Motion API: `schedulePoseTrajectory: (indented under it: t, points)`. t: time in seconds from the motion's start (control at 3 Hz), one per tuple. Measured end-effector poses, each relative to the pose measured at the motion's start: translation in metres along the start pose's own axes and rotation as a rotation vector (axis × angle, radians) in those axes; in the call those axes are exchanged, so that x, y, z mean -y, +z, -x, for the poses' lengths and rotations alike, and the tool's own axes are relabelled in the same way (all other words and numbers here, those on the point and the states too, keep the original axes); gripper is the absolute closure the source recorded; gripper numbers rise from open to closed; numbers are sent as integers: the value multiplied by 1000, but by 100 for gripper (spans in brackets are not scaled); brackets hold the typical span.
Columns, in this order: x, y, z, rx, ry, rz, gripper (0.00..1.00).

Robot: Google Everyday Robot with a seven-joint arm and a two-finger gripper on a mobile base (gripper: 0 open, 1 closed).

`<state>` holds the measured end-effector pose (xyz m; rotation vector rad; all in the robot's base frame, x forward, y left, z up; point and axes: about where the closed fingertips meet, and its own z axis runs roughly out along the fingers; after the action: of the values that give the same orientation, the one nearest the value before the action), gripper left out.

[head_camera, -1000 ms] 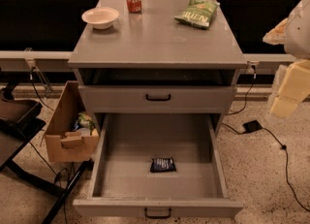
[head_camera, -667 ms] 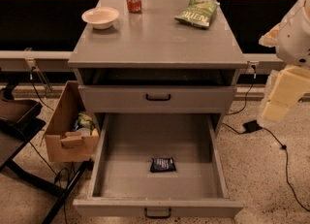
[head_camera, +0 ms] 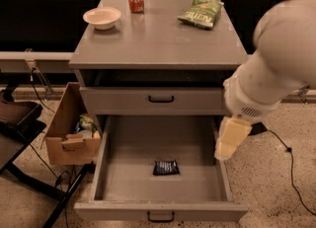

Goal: Pick rxbar blueberry from middle drawer and place on counter

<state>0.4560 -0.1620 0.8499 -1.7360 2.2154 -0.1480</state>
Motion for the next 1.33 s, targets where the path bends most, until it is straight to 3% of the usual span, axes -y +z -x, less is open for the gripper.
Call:
schedulePoseTrajectory:
  t: [0.33, 0.67, 1.0, 1.33]
  points:
    - [1, 76, 18, 9, -45, -6, 0]
    - [12, 81, 27, 41, -49, -52, 0]
    - [12, 81, 27, 41, -49, -52, 0]
    - [12, 118, 30, 66, -42, -39, 0]
